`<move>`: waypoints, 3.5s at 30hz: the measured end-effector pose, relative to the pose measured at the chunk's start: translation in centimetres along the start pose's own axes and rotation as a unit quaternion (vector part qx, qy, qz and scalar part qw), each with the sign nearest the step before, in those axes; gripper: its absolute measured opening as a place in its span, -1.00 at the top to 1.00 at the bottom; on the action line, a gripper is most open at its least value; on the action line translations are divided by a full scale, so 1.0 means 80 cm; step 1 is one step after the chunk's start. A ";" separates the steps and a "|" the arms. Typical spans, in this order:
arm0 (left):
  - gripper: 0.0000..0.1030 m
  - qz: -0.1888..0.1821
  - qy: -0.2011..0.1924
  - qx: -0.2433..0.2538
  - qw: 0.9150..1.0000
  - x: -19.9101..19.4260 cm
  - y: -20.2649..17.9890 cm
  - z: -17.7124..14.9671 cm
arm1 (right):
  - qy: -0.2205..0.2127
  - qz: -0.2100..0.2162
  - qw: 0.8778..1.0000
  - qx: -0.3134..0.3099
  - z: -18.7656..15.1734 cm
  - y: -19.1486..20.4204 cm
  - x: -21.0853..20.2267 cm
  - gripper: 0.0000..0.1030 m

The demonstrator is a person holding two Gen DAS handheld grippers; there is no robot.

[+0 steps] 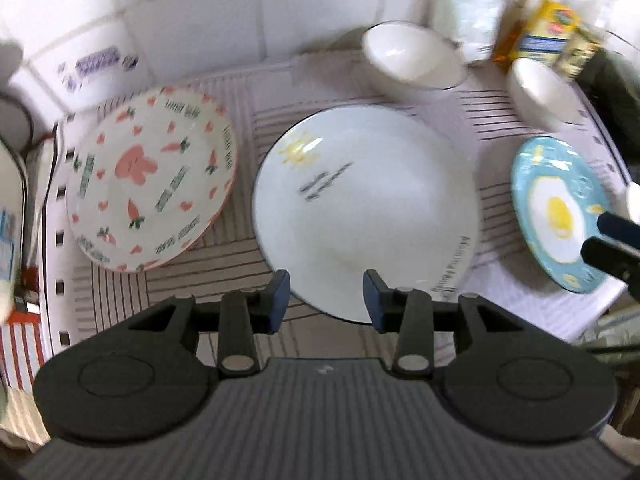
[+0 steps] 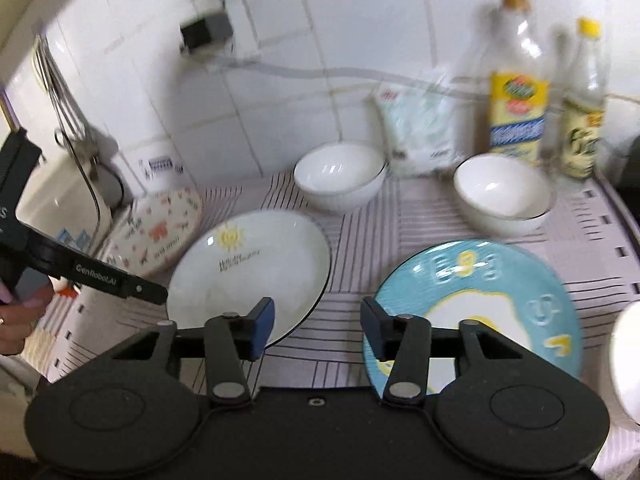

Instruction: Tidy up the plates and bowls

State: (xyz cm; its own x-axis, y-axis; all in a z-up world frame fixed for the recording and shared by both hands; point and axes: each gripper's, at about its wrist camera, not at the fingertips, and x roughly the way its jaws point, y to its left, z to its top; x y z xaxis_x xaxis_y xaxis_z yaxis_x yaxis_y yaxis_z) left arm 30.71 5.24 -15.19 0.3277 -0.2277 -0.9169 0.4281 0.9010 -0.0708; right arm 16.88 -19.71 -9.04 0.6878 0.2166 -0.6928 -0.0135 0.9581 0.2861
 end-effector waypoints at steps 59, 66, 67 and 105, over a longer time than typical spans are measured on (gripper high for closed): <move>0.58 -0.078 -0.004 -0.051 0.996 0.132 -0.209 0.016 | -0.036 -0.032 0.975 0.217 -0.127 -0.223 0.018 0.62; 0.56 -0.075 0.011 -0.077 0.994 0.138 -0.210 0.023 | -0.020 -0.015 0.976 0.215 -0.120 -0.230 0.025 0.61; 0.55 -0.071 0.012 -0.070 0.995 0.137 -0.212 0.023 | -0.015 -0.016 0.978 0.208 -0.118 -0.228 0.025 0.61; 0.54 -0.004 -0.098 -0.179 0.979 -0.061 -0.098 -0.061 | 0.036 0.147 0.988 -0.029 -0.017 -0.082 -0.019 0.50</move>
State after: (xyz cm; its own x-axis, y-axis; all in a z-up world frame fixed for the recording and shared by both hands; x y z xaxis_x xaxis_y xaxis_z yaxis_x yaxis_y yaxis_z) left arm 21.67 1.05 -12.08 0.4956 -0.2706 -0.8253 0.1198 0.9625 -0.2435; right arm 14.94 -26.05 -10.78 0.5949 0.4974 -0.6315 -0.2471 0.8607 0.4452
